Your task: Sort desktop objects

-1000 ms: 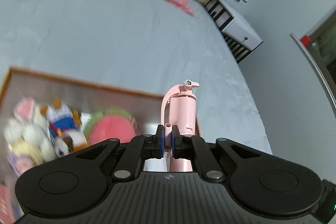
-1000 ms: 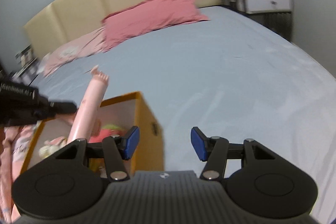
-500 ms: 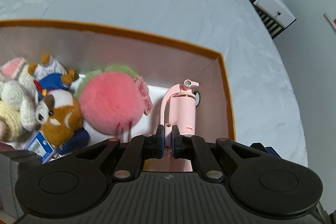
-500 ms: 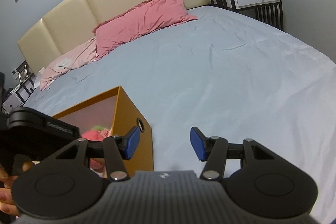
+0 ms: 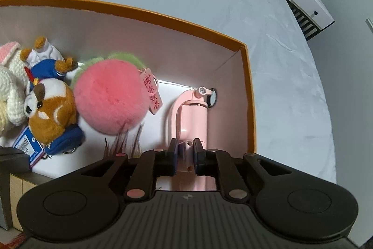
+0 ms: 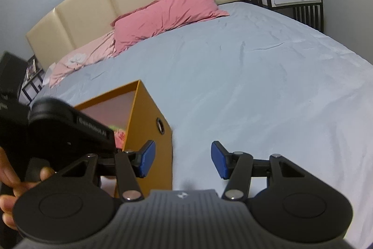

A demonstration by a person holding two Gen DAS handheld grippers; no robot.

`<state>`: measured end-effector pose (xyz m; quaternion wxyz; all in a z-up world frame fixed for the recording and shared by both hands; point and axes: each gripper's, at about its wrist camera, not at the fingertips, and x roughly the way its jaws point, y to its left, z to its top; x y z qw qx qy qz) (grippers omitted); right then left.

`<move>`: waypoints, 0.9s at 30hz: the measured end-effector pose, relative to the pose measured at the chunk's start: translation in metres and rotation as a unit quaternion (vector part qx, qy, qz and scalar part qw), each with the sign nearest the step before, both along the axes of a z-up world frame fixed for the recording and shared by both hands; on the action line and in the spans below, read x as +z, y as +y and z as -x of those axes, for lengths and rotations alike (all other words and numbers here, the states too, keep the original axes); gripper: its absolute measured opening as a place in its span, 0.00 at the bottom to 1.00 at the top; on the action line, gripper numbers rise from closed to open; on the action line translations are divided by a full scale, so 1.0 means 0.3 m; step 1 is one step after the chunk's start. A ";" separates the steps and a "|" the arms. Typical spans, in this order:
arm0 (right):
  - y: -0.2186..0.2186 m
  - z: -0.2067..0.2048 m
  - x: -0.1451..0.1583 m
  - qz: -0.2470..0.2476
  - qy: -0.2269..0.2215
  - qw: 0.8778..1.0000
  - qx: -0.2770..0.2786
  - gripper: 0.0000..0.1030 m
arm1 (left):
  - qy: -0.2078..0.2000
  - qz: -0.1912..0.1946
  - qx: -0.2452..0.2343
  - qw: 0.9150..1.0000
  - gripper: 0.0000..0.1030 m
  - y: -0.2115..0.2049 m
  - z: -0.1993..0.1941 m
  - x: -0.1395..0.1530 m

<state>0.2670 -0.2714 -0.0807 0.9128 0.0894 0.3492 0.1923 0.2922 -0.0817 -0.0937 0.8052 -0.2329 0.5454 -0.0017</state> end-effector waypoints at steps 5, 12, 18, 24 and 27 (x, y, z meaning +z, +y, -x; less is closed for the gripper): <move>-0.013 -0.005 -0.006 -0.002 0.008 1.000 -0.007 0.54 | -0.003 0.032 -0.002 0.999 0.17 0.019 0.008 0.003; -0.014 -0.009 -0.006 -0.002 0.005 1.000 -0.005 0.53 | -0.015 0.033 -0.007 0.999 0.17 0.018 0.014 0.030; -0.016 0.020 0.021 -0.002 -0.017 1.000 0.000 0.53 | -0.053 0.007 -0.027 0.998 0.17 0.003 0.052 0.129; 0.033 0.111 0.101 0.017 -0.079 0.996 0.032 0.53 | -0.116 -0.037 -0.051 0.991 0.17 0.013 0.178 0.274; 0.070 0.166 0.142 0.018 -0.108 0.993 0.053 0.55 | -0.149 -0.063 -0.054 0.985 0.17 0.048 0.262 0.344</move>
